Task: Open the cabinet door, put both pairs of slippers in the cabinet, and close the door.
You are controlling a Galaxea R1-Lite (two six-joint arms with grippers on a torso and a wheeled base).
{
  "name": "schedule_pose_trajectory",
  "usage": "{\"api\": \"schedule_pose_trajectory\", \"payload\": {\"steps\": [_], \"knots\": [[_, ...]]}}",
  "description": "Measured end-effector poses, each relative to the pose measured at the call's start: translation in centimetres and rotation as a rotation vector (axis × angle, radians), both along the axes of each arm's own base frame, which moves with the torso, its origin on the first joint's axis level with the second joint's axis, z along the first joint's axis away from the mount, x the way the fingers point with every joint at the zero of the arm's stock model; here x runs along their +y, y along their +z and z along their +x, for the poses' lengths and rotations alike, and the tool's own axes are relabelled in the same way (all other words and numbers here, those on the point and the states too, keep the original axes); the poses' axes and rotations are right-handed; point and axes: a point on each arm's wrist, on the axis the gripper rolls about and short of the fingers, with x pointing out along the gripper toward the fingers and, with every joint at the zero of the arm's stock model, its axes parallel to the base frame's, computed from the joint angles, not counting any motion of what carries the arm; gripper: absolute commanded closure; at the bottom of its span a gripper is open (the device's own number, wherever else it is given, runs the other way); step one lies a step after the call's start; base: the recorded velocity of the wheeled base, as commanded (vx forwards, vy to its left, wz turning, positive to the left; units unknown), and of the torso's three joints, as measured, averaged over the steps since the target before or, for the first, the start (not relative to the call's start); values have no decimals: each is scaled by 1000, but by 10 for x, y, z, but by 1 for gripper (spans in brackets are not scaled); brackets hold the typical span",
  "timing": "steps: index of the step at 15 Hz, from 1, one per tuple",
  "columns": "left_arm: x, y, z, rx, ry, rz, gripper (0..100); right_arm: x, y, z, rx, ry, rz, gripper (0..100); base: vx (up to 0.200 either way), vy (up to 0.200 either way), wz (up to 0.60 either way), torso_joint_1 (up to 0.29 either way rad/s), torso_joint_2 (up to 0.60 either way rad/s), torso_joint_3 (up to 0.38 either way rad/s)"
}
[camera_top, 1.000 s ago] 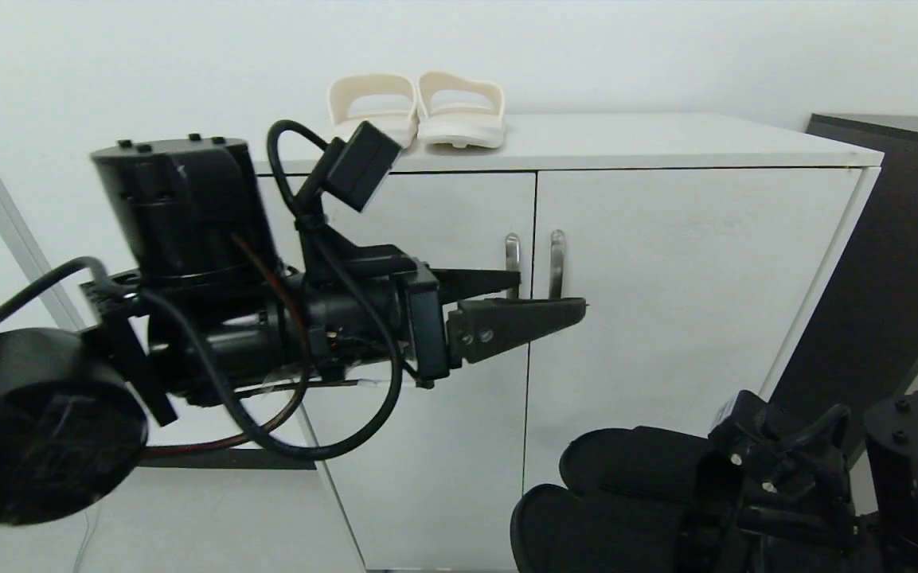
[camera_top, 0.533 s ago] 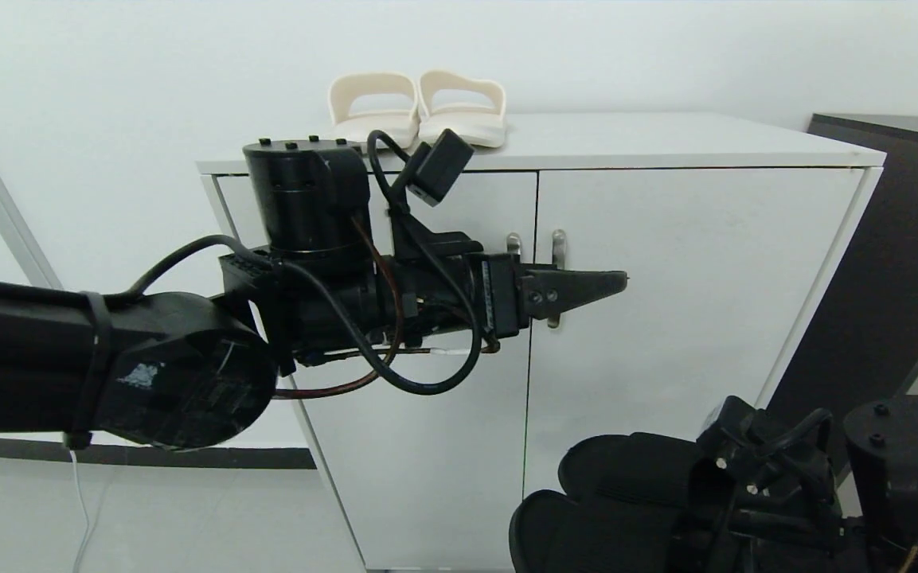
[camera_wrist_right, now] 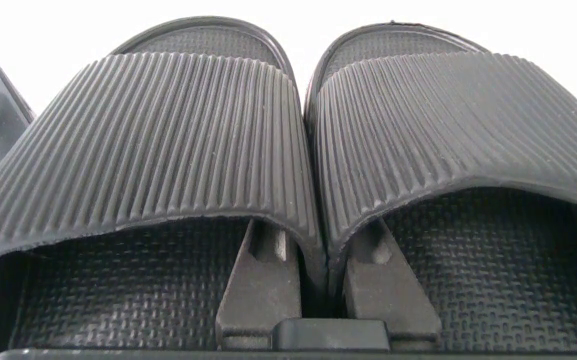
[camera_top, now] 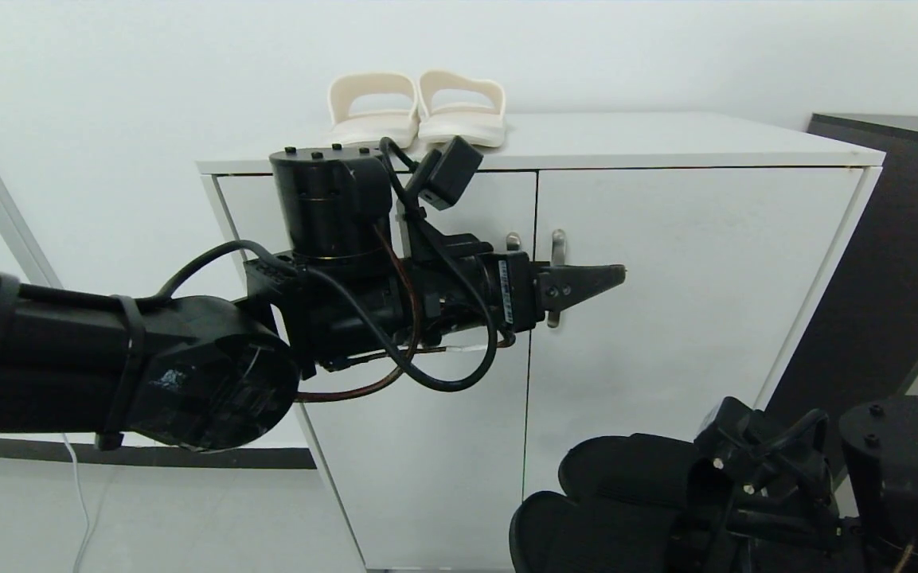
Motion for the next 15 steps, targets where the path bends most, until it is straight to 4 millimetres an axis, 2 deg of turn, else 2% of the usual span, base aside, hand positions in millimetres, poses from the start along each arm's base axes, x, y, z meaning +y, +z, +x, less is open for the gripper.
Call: {"api": "schedule_pose_trajectory", "payload": {"steps": [10,11,15], "knots": [[-11,-14,16,17,67,22,0,0,0,0,-1,0,1,100,0,0,0,0,0,0],[-12,-15,17,18,67,25,100,0,0,0,0,0,0,100,0,0,0,0,0,0],[-12,-21,18,22,65,42,100,0,-1,-1,5,4,-3,100,0,0,0,0,0,0]]}}
